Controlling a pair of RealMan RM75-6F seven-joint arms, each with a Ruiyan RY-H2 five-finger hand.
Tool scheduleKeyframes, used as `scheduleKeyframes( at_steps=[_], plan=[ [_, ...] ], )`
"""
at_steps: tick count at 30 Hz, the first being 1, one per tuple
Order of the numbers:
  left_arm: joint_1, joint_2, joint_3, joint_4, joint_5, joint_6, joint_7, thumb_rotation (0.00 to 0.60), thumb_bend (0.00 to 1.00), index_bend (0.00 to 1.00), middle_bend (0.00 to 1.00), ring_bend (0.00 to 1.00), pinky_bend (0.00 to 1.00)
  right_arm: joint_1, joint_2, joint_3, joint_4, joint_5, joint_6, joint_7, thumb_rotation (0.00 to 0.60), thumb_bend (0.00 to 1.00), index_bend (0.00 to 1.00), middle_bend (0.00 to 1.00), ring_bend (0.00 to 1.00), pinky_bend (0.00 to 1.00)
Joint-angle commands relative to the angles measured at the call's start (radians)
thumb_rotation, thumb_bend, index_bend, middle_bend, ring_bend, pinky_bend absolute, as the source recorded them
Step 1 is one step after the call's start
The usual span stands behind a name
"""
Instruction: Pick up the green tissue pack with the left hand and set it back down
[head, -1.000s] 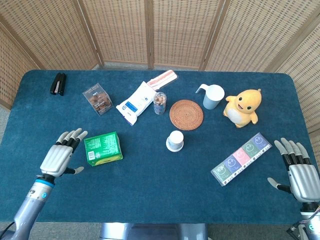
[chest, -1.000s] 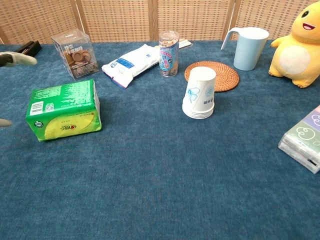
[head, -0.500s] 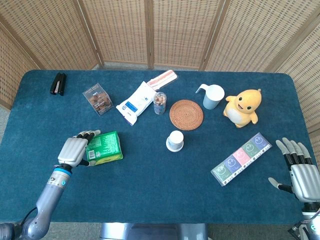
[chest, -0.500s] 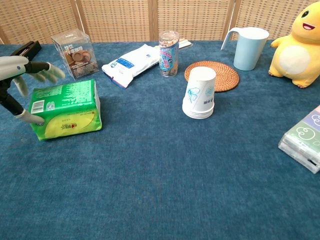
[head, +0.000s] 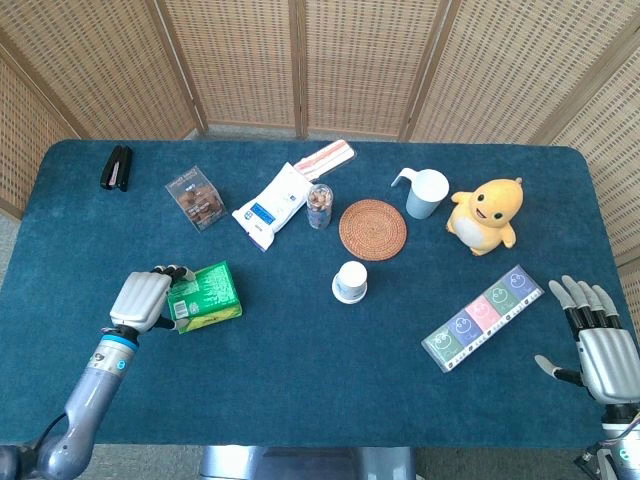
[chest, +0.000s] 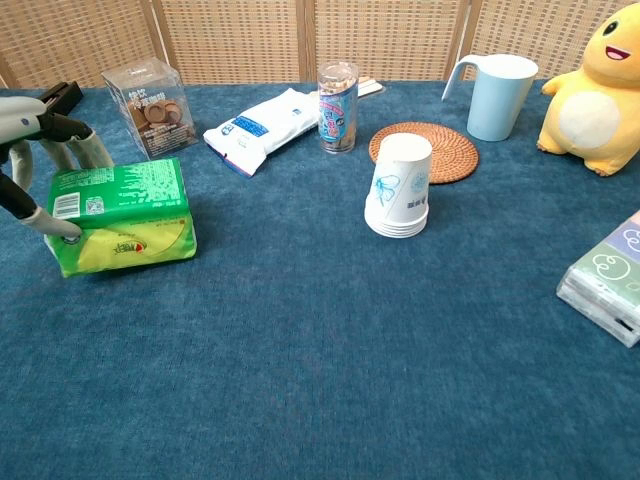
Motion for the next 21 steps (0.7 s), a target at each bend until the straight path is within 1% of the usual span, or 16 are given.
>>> scheduleKeyframes(
  at_steps=[1, 3, 5, 7, 8, 10, 13, 15, 16, 18, 21],
  plan=[
    [-0.009, 0.108, 0.016, -0.075, 0.046, -0.105, -0.131, 0.6, 0.01, 0.34, 0.4, 0.37, 0.55, 0.0, 0.0, 0.0, 0.0, 0.001, 0.0, -0.003, 0.6, 0.0, 0.0, 0.0, 0.0, 0.0],
    [-0.021, 0.165, 0.013, -0.108, 0.056, -0.177, -0.223, 0.6, 0.01, 0.34, 0.4, 0.37, 0.55, 0.0, -0.001, 0.001, -0.001, 0.003, 0.0, -0.005, 0.6, 0.0, 0.0, 0.0, 0.0, 0.0],
    [-0.039, 0.23, 0.004, -0.134, 0.073, -0.273, -0.346, 0.6, 0.01, 0.34, 0.4, 0.37, 0.54, 0.0, -0.002, 0.001, -0.001, 0.004, -0.001, -0.009, 0.6, 0.0, 0.0, 0.0, 0.0, 0.0],
    [-0.055, 0.275, -0.005, -0.145, 0.092, -0.351, -0.451, 0.6, 0.02, 0.35, 0.41, 0.37, 0.54, 0.0, -0.003, 0.0, -0.001, 0.004, -0.002, -0.013, 0.6, 0.0, 0.0, 0.0, 0.0, 0.0],
    [-0.067, 0.302, -0.016, -0.149, 0.103, -0.41, -0.539, 0.6, 0.02, 0.35, 0.41, 0.37, 0.54, 0.001, -0.005, -0.001, 0.0, 0.004, -0.006, -0.018, 0.6, 0.0, 0.0, 0.0, 0.0, 0.0],
    [-0.084, 0.324, -0.034, -0.126, 0.13, -0.487, -0.67, 0.6, 0.02, 0.36, 0.41, 0.38, 0.54, 0.003, -0.008, -0.002, 0.0, 0.005, -0.009, -0.027, 0.6, 0.0, 0.0, 0.0, 0.0, 0.0],
    [-0.1, 0.318, -0.05, -0.076, 0.157, -0.558, -0.814, 0.6, 0.02, 0.37, 0.43, 0.39, 0.54, 0.003, -0.01, -0.002, 0.0, 0.007, -0.011, -0.033, 0.6, 0.0, 0.0, 0.0, 0.0, 0.0],
    [-0.115, 0.303, -0.059, -0.033, 0.155, -0.617, -0.907, 0.6, 0.02, 0.38, 0.43, 0.39, 0.54, 0.004, -0.01, -0.002, 0.0, 0.01, -0.014, -0.035, 0.6, 0.0, 0.0, 0.0, 0.0, 0.0],
    [-0.121, 0.296, -0.06, -0.013, 0.157, -0.635, -0.933, 0.6, 0.02, 0.38, 0.43, 0.4, 0.54, 0.004, -0.011, -0.002, 0.0, 0.011, -0.015, -0.035, 0.6, 0.0, 0.0, 0.0, 0.0, 0.0],
    [-0.134, 0.273, -0.056, 0.037, 0.16, -0.658, -0.954, 0.6, 0.02, 0.38, 0.43, 0.4, 0.54, 0.005, -0.011, -0.001, 0.0, 0.013, -0.018, -0.037, 0.6, 0.0, 0.0, 0.0, 0.0, 0.0],
    [-0.149, 0.245, -0.044, 0.083, 0.137, -0.669, -0.951, 0.6, 0.02, 0.39, 0.44, 0.4, 0.54, 0.006, -0.011, -0.001, 0.0, 0.016, -0.02, -0.038, 0.6, 0.0, 0.0, 0.0, 0.0, 0.0]
  ],
)
